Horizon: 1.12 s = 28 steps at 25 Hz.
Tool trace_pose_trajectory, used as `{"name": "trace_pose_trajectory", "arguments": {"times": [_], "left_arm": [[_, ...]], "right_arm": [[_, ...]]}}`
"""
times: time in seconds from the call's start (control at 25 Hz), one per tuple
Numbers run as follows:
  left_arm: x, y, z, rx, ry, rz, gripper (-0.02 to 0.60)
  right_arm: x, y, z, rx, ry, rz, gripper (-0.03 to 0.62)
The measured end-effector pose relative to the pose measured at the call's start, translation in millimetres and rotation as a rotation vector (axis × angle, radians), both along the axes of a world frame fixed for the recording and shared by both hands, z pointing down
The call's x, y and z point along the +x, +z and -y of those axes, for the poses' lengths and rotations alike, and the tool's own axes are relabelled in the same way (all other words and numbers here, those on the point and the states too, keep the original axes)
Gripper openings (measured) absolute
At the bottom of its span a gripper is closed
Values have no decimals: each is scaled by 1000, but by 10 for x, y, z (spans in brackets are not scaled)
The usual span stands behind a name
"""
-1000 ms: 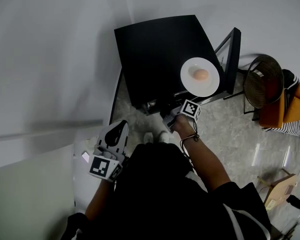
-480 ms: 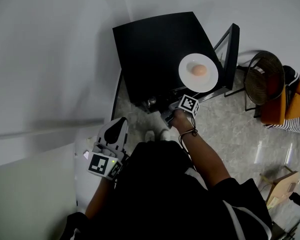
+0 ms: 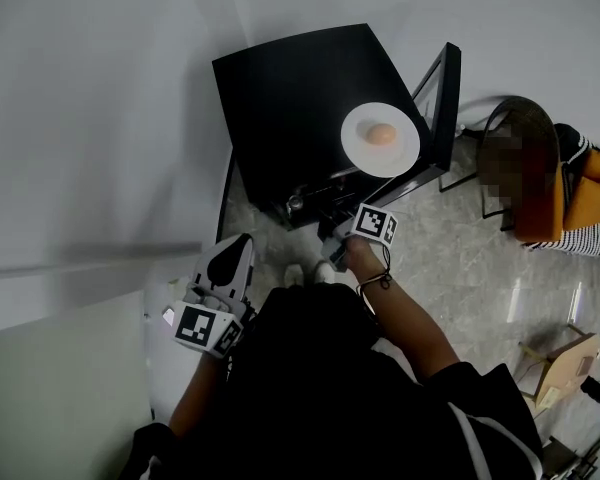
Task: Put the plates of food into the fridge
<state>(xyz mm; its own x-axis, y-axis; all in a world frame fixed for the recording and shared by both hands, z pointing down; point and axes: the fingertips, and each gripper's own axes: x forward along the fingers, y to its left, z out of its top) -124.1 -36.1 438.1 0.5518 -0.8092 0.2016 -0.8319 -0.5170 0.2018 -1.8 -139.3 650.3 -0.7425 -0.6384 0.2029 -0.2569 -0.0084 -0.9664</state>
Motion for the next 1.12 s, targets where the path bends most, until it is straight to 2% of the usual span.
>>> {"name": "trace_pose_trajectory", "arguments": {"times": [0.2, 0.4, 0.68, 1.12], "left_arm": [[77, -16, -19, 12, 19, -11, 28], [171, 11, -27, 9, 45, -14, 28], [252, 5, -21, 18, 74, -3, 28], [378, -32, 58, 38, 124, -18, 25]], "right_arm": [[69, -377, -203, 213, -61, -103, 26], [89, -748, -342, 374, -120, -176, 26], [17, -1286, -568, 613, -209, -334, 26], [9, -1890, -820, 795, -219, -399, 26]]}}
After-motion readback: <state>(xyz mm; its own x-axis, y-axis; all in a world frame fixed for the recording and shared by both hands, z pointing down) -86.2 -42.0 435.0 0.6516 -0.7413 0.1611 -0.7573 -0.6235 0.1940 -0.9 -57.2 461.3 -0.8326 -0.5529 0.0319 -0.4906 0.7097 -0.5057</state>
